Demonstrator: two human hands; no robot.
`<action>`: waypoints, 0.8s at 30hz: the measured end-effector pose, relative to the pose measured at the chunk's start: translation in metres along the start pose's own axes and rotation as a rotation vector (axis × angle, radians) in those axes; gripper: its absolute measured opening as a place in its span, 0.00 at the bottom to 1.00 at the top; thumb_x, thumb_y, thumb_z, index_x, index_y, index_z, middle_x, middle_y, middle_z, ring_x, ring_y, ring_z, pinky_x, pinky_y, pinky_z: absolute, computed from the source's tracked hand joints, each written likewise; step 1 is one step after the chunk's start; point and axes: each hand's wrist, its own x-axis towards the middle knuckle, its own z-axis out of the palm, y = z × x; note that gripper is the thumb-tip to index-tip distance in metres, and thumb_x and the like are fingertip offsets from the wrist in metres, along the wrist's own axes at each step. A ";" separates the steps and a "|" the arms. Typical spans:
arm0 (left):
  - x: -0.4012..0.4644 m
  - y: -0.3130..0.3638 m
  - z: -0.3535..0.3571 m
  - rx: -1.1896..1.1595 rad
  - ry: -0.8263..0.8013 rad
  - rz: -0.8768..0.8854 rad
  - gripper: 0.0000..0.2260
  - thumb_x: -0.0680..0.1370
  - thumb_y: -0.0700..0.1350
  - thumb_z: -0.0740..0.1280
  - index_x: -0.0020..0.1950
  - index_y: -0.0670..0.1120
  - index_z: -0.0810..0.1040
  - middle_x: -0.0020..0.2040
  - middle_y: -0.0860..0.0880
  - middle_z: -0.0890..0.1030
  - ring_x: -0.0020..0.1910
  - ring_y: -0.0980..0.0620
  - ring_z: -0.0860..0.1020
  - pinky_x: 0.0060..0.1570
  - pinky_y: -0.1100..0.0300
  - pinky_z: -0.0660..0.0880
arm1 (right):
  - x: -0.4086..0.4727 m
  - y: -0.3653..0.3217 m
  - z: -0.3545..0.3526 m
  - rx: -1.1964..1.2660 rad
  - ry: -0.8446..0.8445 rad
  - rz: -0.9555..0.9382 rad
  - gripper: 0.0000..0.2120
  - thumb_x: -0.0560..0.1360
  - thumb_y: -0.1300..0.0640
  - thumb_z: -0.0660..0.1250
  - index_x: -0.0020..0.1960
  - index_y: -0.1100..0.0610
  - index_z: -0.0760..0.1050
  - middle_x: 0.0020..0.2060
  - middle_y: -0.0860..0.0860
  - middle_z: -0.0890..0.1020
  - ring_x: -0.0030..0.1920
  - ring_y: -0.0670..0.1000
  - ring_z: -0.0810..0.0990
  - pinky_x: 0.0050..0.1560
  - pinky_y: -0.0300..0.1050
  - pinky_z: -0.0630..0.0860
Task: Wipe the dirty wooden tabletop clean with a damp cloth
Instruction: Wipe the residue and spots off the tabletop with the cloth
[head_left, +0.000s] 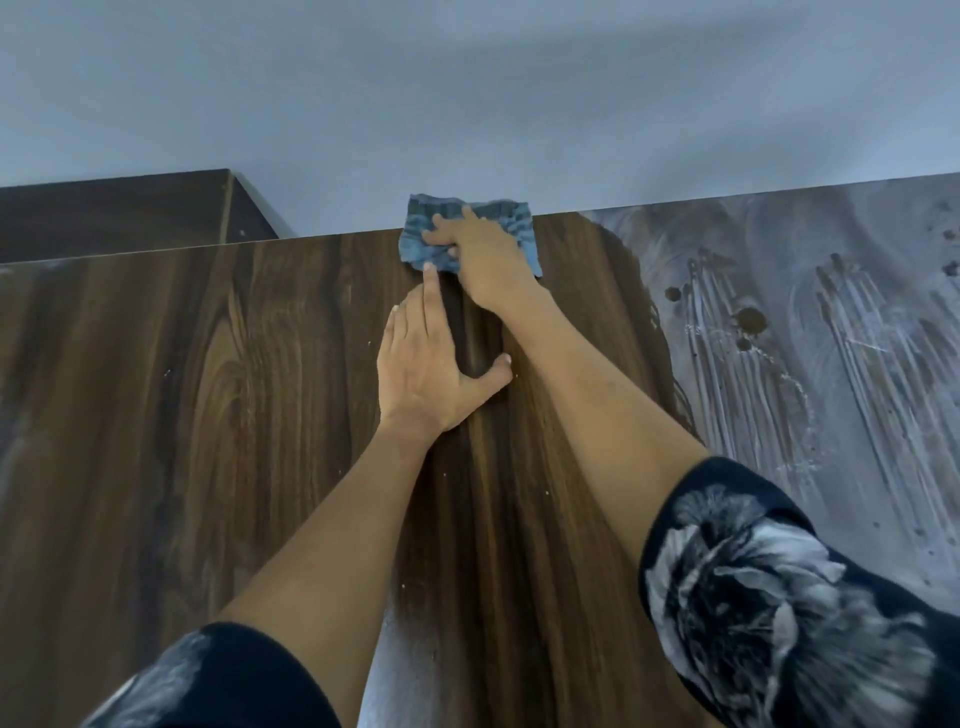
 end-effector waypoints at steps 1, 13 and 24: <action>-0.002 -0.001 -0.001 -0.043 0.069 0.003 0.45 0.68 0.66 0.58 0.74 0.38 0.53 0.66 0.40 0.68 0.65 0.43 0.68 0.65 0.48 0.67 | -0.007 0.001 0.002 0.019 -0.013 -0.020 0.24 0.77 0.67 0.56 0.68 0.48 0.67 0.73 0.52 0.60 0.73 0.55 0.58 0.71 0.53 0.59; -0.009 -0.003 0.001 -0.067 0.260 0.014 0.30 0.73 0.60 0.57 0.66 0.39 0.66 0.59 0.40 0.74 0.57 0.44 0.74 0.56 0.49 0.70 | -0.141 0.059 -0.039 0.097 0.000 -0.132 0.22 0.73 0.72 0.60 0.61 0.55 0.75 0.65 0.51 0.73 0.70 0.49 0.61 0.73 0.51 0.51; -0.017 0.000 0.002 -0.125 0.280 -0.324 0.23 0.79 0.53 0.52 0.69 0.40 0.64 0.58 0.43 0.76 0.57 0.46 0.74 0.58 0.51 0.71 | -0.036 0.027 -0.017 -0.015 0.082 0.050 0.24 0.78 0.69 0.51 0.70 0.53 0.64 0.73 0.51 0.61 0.74 0.57 0.52 0.72 0.48 0.44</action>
